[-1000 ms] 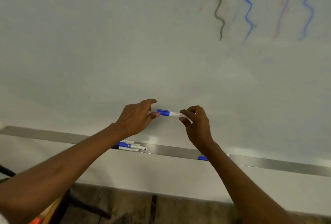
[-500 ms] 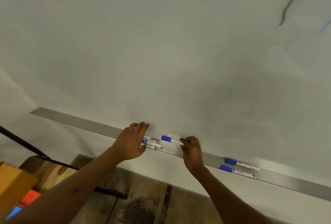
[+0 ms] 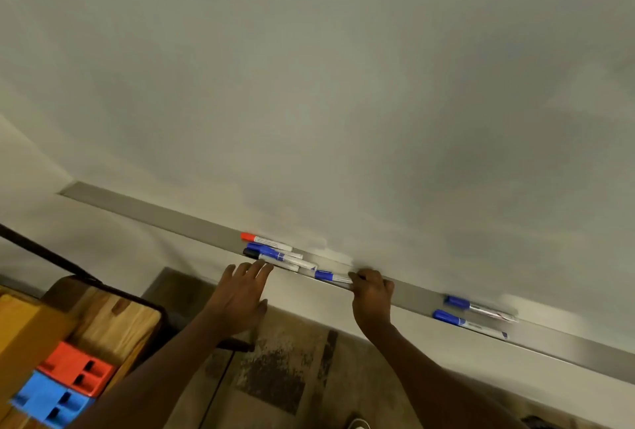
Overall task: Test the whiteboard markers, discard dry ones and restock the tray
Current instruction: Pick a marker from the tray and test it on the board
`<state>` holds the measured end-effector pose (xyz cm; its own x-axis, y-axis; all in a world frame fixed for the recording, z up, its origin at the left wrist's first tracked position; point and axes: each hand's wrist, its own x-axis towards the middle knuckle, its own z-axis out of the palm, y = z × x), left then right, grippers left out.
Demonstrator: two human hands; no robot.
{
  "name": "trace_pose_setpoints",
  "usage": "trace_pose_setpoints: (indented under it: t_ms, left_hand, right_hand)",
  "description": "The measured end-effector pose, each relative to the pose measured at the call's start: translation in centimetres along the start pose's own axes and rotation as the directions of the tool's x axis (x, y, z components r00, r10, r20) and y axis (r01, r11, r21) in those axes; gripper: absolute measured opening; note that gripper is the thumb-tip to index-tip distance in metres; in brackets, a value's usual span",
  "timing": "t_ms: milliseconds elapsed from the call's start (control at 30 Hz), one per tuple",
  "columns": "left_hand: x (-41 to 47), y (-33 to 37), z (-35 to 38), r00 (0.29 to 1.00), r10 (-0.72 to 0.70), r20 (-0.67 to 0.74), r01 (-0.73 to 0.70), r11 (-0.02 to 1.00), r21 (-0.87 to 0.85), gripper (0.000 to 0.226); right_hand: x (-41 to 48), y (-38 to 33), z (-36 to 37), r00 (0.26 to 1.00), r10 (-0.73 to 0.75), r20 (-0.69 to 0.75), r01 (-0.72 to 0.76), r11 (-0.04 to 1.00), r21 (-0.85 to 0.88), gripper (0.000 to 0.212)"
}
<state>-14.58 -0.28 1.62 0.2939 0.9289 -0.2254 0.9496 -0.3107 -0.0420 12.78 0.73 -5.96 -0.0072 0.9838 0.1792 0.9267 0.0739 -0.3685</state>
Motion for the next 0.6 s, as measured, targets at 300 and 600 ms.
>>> trace_pose_setpoints:
  t_ms: [300,600]
  left_hand:
    - [1.0,2.8,0.5,0.999,0.046,0.013,-0.046,0.999,0.022,0.072]
    - [4.1,8.1,0.5,0.966,0.229,-0.124,-0.227,0.973,0.029,0.070]
  right_hand:
    - [-0.1,0.7,-0.4,0.989,-0.071,0.130,0.077,0.996,-0.036,0.047]
    - [-2.8,6.9,-3.8,0.997,0.055,-0.058,-0.051,0.996,0.073,0.029]
